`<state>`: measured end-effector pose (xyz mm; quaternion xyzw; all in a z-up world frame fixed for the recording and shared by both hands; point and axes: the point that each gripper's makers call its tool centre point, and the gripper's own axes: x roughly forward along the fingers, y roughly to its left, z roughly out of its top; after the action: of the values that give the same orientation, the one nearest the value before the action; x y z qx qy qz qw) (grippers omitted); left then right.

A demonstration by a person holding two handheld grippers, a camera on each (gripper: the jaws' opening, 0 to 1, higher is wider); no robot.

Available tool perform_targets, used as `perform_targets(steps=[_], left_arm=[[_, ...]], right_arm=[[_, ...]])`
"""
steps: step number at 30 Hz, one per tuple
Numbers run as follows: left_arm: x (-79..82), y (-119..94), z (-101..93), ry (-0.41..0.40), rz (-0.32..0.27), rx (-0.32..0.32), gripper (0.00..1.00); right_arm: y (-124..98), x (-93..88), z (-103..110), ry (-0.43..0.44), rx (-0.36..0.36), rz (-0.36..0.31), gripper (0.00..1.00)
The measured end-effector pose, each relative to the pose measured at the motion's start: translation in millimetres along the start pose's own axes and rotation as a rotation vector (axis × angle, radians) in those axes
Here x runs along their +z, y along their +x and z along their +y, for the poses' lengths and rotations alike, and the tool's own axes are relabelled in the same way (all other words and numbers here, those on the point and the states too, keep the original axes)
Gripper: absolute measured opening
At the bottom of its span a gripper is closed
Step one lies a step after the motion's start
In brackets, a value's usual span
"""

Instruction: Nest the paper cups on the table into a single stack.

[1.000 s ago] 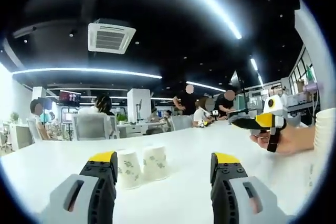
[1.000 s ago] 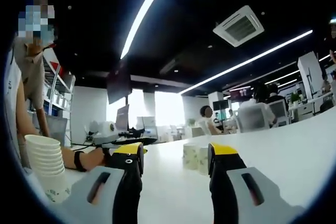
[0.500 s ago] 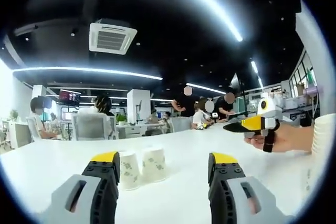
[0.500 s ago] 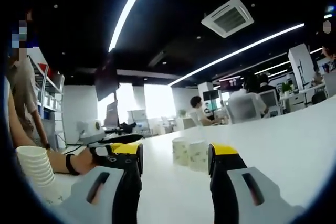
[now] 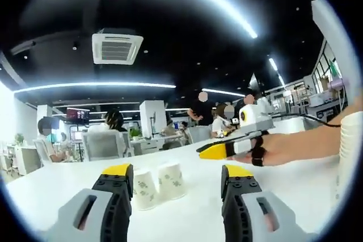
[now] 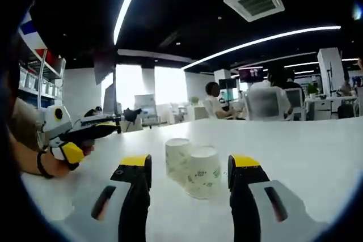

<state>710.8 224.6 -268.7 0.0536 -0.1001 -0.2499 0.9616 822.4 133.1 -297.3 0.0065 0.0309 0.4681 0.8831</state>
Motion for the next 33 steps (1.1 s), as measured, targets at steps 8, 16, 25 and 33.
perform_targets(steps=[8, 16, 25, 33], left_arm=[[-2.3, 0.7, -1.4, -0.027, -0.005, -0.002, 0.64], [-1.7, -0.4, -4.6, -0.019, -0.004, -0.009, 0.63], [-0.5, 0.2, 1.6, -0.053, -0.016, -0.003, 0.62], [0.0, -0.5, 3.4, -0.061, -0.02, 0.002, 0.62]], right_arm=[[42.8, -18.7, -12.2, -0.043, 0.025, 0.094, 0.59], [58.6, -27.5, -10.7, -0.066, -0.011, 0.117, 0.54], [41.8, -18.5, -12.3, -0.04, -0.015, 0.086, 0.4], [-7.1, 6.1, 25.4, -0.022, 0.038, -0.004, 0.4]])
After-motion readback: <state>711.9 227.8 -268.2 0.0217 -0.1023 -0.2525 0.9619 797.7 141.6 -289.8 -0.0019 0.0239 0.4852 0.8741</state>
